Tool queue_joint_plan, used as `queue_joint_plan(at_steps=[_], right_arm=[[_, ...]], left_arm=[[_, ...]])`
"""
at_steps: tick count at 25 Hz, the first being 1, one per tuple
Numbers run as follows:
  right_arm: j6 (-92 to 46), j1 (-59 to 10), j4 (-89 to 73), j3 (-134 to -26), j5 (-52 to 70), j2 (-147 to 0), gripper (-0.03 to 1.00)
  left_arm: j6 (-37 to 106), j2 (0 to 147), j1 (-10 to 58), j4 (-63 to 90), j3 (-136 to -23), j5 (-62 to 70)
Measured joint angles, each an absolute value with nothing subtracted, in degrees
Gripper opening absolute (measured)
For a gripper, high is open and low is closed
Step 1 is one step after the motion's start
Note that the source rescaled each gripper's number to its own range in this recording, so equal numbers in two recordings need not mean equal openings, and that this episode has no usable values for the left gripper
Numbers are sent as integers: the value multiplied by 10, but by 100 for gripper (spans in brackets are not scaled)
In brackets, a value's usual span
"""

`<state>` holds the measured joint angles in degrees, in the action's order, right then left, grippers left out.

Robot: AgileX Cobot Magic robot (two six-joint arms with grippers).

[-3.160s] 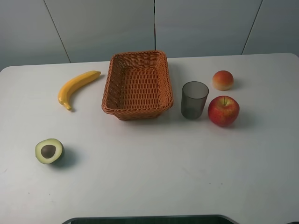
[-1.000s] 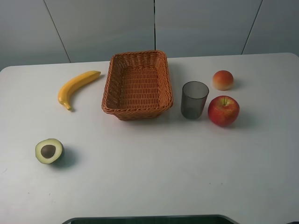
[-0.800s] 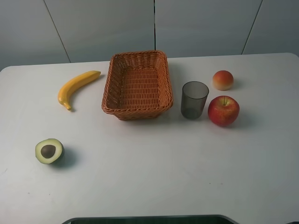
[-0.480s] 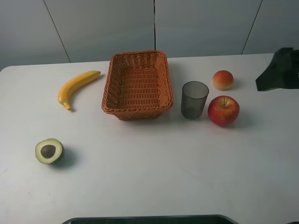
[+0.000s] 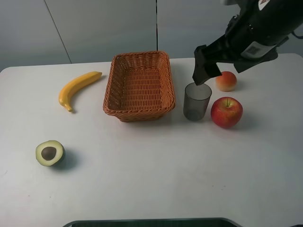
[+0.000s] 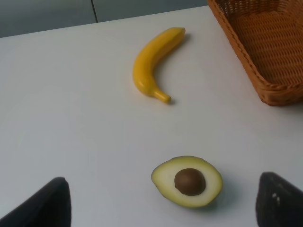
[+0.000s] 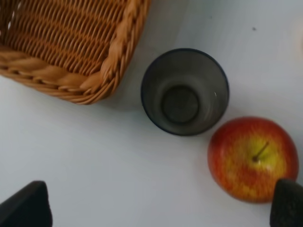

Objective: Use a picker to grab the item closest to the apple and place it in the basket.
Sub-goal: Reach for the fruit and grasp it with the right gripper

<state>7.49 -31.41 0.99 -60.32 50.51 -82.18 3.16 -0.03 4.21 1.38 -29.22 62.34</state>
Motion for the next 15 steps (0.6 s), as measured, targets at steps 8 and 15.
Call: queue_joint_plan(at_steps=[8,15], right_arm=[[-151,-326,-58,-625,529,-906,100],[-271,-331,-67,-627,519,-926,100]], left_arm=[[32,0,42,14,-292,623],[32,0,42,14,-292,623]])
